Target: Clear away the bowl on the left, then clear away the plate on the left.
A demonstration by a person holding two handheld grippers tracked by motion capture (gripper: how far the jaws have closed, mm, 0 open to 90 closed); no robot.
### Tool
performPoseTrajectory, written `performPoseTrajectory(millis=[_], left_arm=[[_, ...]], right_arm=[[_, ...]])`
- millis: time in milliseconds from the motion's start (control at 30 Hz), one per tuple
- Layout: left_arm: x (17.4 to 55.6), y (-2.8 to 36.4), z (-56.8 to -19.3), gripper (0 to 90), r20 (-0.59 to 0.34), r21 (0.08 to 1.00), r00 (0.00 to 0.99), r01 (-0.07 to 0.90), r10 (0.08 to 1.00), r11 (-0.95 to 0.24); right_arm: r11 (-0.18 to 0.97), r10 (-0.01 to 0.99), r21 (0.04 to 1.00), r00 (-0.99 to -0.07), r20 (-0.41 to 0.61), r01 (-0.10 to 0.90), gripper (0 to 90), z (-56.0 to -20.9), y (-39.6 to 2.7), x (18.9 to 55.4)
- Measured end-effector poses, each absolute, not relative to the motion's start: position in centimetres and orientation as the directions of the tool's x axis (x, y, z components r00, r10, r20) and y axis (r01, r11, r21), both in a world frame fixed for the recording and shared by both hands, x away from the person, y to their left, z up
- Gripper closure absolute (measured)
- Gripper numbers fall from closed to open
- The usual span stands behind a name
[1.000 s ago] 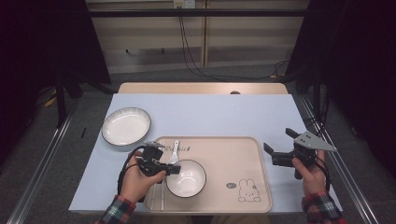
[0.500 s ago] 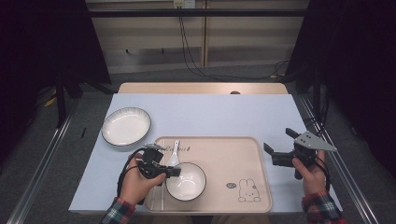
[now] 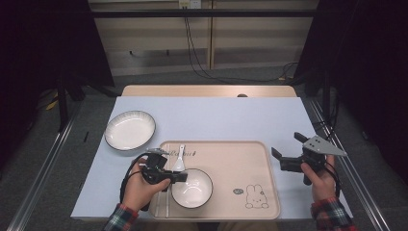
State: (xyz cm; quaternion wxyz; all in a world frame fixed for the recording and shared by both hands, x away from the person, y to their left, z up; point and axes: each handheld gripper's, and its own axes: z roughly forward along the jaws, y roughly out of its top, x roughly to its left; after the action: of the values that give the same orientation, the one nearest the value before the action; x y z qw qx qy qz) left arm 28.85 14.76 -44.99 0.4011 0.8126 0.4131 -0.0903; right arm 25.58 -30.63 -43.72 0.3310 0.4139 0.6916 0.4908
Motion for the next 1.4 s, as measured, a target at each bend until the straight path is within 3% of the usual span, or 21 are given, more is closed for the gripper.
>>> performPoseTrajectory(millis=[467,1400], left_arm=[[30.1,16.6,-42.3,33.8,-0.452,0.653,0.624,0.718,0.638,-0.24],[32.9,23.1,-43.6,15.6,-0.338,0.684,0.45,0.721,0.827,-0.113]], right_arm=[[0.178,0.899,0.952,-0.436,-0.053,0.25,0.6,-43.7,-30.6,25.6],[0.174,0.899,0.953,-0.435,-0.051,0.248,0.6,-43.7,-30.7,25.6]])
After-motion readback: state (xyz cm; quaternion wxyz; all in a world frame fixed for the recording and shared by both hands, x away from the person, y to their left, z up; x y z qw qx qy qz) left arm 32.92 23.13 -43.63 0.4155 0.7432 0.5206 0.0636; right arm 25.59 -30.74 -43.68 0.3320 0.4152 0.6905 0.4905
